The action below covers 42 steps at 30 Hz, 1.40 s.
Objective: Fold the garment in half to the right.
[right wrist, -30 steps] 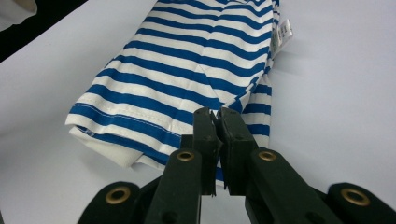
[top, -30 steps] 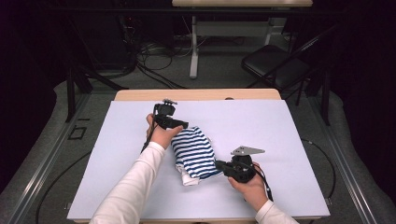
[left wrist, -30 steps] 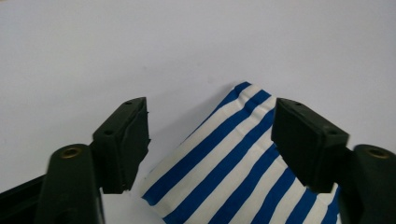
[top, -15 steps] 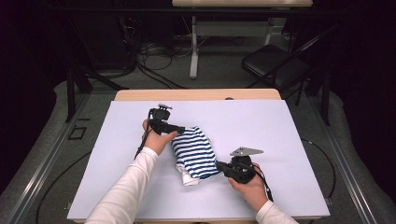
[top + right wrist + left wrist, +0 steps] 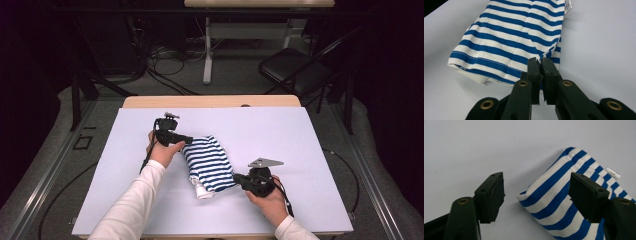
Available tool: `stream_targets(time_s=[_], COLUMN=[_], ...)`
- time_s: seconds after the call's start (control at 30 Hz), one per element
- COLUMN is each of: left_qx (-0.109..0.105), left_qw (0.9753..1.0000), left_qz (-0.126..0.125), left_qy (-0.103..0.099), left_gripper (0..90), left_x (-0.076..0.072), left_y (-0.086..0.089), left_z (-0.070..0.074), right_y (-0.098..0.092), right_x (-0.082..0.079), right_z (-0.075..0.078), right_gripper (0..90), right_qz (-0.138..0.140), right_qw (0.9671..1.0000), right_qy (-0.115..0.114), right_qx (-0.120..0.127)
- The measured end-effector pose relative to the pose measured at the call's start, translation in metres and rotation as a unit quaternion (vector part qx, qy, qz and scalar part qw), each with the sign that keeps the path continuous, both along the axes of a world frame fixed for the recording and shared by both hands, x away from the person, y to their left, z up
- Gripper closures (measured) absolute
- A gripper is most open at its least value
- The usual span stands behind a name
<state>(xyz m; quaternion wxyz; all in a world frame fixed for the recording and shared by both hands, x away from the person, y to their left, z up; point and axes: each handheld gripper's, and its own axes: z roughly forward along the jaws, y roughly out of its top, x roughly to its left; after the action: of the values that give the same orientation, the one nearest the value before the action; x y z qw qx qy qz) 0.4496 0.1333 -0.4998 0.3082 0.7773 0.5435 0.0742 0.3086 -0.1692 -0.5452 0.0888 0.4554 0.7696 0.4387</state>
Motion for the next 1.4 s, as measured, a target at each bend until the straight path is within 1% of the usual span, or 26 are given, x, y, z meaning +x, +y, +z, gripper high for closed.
stream_targets(time_s=[0.07,0.17,0.23,0.33,0.4,0.47,0.53,0.6,0.63,0.83,0.87,0.97,1.17,1.3,1.33,1.4], left_qx=[0.007,0.011,0.011,0.004,0.007,-0.005,-0.011,-0.014,-0.021,-0.017,-0.017,-0.012,-0.018,-0.016,-0.018,-0.015], left_qw=[1.0,0.9999,0.9999,1.0,0.9999,0.9999,0.9996,0.9995,0.9993,0.9992,0.9992,0.9994,0.9991,0.9992,0.9992,0.9992], left_qz=[0.001,0.001,-0.004,0.001,0.001,-0.002,-0.004,-0.003,-0.005,-0.008,-0.009,-0.008,-0.001,-0.002,-0.001,-0.003], left_qy=[0.004,0.003,0.003,0.007,0.008,0.016,0.025,0.027,0.032,0.034,0.035,0.032,0.037,0.038,0.036,0.036], left_gripper=[32.8,34.5,38.3,40.1,40.1,47.2,49.4,52.8,54.6,62.7,64.2,68.1,76.3,81.4,82.1,83.1], left_x=[0.0003,-0.0001,-0.0003,-0.0012,-0.0014,-0.0016,-0.0016,-0.0015,-0.0013,-0.0012,-0.0012,-0.0014,0.0,0.0011,0.0017,0.0029], left_y=[0.0009,0.0013,0.0013,0.001,0.0014,0.0019,0.0022,0.0023,0.0022,-0.0001,-0.0005,-0.0013,-0.0011,-0.0031,-0.0041,-0.0054], left_z=[-0.0011,-0.0028,-0.0038,-0.0056,-0.0059,-0.0066,-0.0075,-0.008,-0.0086,-0.0094,-0.0095,-0.0095,-0.0092,-0.0088,-0.0089,-0.0084], right_y=[0.001,0.0016,0.0015,0.0018,0.0018,0.0016,0.0015,0.0015,0.0018,0.0019,0.0019,0.0021,0.0029,0.004,0.0041,0.0043], right_x=[-0.0005,-0.0005,-0.0004,-0.0003,-0.0002,0.0001,0.0003,0.0004,0.0003,0.0002,-0.0002,-0.0001,-0.0006,-0.0014,-0.0015,-0.002], right_z=[-0.0003,-0.0012,-0.0013,-0.0017,-0.0022,-0.0026,-0.0028,-0.0028,-0.0029,-0.003,-0.0027,-0.0032,-0.0033,-0.0032,-0.0032,-0.0028], right_gripper=[86.2,86.2,86.2,86.2,86.2,86.3,86.3,86.3,86.3,86.4,86.3,86.3,86.4,86.4,86.4,86.4], right_qz=[0.002,0.002,0.002,0.002,0.002,0.001,0.002,0.003,0.002,0.002,0.002,0.002,0.002,0.005,0.005,0.005], right_qw=[1.0,1.0,1.0,1.0,1.0,0.9999,0.9999,0.9999,0.9999,1.0,0.9999,1.0,1.0,0.9999,0.9999,0.9999], right_qy=[0.0,0.001,0.002,0.002,0.003,0.004,0.005,0.004,0.004,0.004,0.007,0.005,0.005,0.005,0.006,0.007], right_qx=[-0.003,-0.004,-0.005,-0.006,-0.008,-0.009,-0.01,-0.011,-0.009,-0.008,-0.009,-0.008,-0.007,-0.008,-0.008,-0.007])
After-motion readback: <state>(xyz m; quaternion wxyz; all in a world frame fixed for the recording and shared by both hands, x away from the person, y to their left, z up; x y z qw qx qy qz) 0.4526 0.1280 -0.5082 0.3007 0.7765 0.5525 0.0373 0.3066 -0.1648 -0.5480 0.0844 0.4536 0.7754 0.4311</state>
